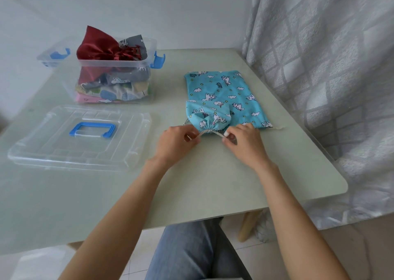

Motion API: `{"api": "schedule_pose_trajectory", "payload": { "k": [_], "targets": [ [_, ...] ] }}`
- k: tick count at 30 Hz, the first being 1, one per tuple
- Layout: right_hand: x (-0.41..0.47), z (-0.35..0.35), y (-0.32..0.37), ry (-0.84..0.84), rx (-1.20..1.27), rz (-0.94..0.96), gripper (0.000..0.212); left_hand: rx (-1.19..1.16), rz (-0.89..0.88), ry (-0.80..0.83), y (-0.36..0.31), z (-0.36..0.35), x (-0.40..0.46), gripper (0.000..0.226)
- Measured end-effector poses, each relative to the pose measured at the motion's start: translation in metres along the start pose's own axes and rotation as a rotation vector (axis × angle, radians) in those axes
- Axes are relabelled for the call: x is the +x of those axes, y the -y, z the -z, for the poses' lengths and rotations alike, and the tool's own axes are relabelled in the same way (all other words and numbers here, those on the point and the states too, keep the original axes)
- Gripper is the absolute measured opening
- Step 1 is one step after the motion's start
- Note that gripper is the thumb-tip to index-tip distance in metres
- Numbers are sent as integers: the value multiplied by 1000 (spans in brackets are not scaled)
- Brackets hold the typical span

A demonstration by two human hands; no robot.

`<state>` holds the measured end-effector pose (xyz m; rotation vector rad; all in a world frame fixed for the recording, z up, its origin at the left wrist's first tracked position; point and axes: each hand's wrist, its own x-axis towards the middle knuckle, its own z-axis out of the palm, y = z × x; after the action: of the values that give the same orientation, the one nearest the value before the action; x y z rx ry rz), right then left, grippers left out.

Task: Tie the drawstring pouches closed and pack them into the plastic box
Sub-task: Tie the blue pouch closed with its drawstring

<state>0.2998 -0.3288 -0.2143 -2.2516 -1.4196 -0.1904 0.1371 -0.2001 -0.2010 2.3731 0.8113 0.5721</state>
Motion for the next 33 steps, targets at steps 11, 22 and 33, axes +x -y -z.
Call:
{"api": "schedule_pose_trajectory", "payload": {
  "k": [11,22,33],
  "targets": [
    [29,22,47,83,1110,-230,22,-1,-16,-38,9,-8,0,8],
    [40,7,42,229,877,-97,12,-459,136,125,16,27,-4,17],
    [36,-2,45,280,884,-246,22,-695,-36,284,13,35,-5,34]
  ]
}}
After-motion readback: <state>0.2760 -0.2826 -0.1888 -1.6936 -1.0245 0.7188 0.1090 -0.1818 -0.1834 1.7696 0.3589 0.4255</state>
